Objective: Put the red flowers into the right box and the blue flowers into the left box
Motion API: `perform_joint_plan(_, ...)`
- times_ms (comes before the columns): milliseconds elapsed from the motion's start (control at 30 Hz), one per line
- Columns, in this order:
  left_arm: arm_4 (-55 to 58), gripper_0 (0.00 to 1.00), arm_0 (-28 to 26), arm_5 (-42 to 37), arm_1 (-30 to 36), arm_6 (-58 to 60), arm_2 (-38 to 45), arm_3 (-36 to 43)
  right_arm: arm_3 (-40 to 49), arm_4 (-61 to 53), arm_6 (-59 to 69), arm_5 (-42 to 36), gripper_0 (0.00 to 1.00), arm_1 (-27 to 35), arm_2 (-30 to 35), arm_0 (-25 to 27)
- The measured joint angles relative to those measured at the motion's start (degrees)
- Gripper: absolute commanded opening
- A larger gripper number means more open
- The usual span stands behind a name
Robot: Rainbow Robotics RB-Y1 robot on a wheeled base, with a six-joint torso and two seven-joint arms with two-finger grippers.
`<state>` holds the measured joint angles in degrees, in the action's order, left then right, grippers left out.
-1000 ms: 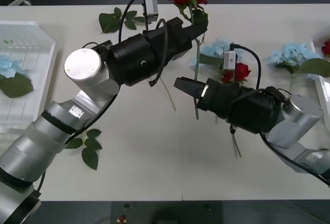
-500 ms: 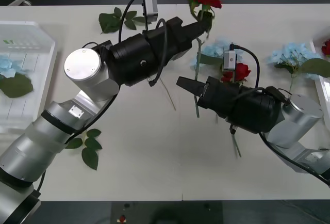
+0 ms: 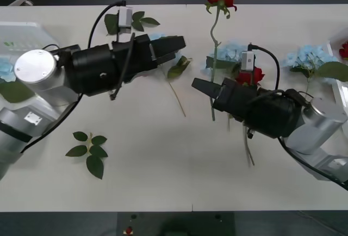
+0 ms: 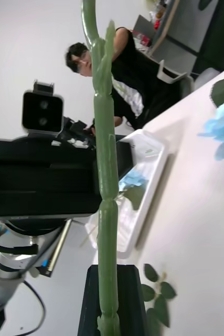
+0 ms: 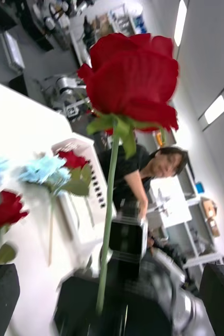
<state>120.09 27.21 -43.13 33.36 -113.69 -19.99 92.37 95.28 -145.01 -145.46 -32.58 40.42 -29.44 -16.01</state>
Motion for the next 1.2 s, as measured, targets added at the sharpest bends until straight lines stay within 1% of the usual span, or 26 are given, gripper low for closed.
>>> perform_joint_plan(67,0.00,1.00,-1.67,-3.55,2.32,0.00,2.59,0.06,0.00,-1.58,0.11,1.17,0.00,3.33,0.10,-0.15)
perform_joint_plan(133,0.00,1.00,-3.09,-5.71,4.64,0.00,4.80,0.02,0.00,-5.17,0.49,2.46,0.00,8.12,0.09,-0.35)
perform_joint_plan(233,-0.01,1.00,-3.91,-9.53,8.10,0.00,6.57,-1.54,-0.01,-8.43,1.93,4.97,0.00,17.15,0.08,-0.59)
perform_joint_plan(300,-0.24,1.00,-3.80,-12.26,9.83,0.00,6.99,-3.57,-0.54,-8.73,5.13,5.28,0.00,23.23,0.09,-0.60)
perform_joint_plan(400,-4.35,1.00,-2.75,-17.39,11.03,0.00,8.12,-7.49,-4.18,-8.19,11.37,4.32,0.00,30.75,0.09,-0.64)
perform_joint_plan(467,-8.74,1.00,-1.22,-21.63,10.96,0.00,9.55,-11.20,-7.59,-6.00,12.84,3.92,0.00,34.77,0.09,-0.71)
perform_joint_plan(600,-14.56,1.00,3.27,-27.76,10.05,0.01,11.66,-19.20,-14.80,-3.01,12.83,1.38,0.00,40.27,0.10,-1.10)
perform_joint_plan(667,-18.76,1.00,5.90,-29.06,8.82,0.16,11.90,-21.94,-18.07,-1.57,12.83,1.00,0.00,41.89,0.10,-1.22)
perform_joint_plan(733,-24.51,1.00,8.01,-29.17,7.09,2.33,11.91,-23.08,-21.03,0.00,12.84,0.99,0.00,42.93,0.11,-1.23)
perform_joint_plan(833,-34.61,1.00,10.09,-27.48,3.34,12.44,12.05,-22.94,-25.54,3.78,12.84,0.57,0.00,43.84,0.11,-1.23)
perform_joint_plan(900,-43.18,1.00,11.03,-25.88,-0.03,19.02,12.76,-22.67,-28.95,9.69,12.84,0.44,0.00,43.83,0.11,-1.32)
perform_joint_plan(1000,-50.83,1.00,12.27,-24.66,-5.09,21.13,14.29,-22.65,-33.34,14.72,12.84,0.62,0.00,43.59,0.11,-1.32)
perform_joint_plan(1100,-61.65,1.00,13.87,-24.03,-9.44,24.12,14.62,-22.63,-38.42,21.05,12.84,1.59,0.00,41.18,0.13,-2.27)
perform_joint_plan(1200,-67.97,1.00,15.44,-24.04,-12.65,35.73,14.16,-22.63,-45.40,24.88,12.84,1.40,0.00,36.26,0.13,-5.58)
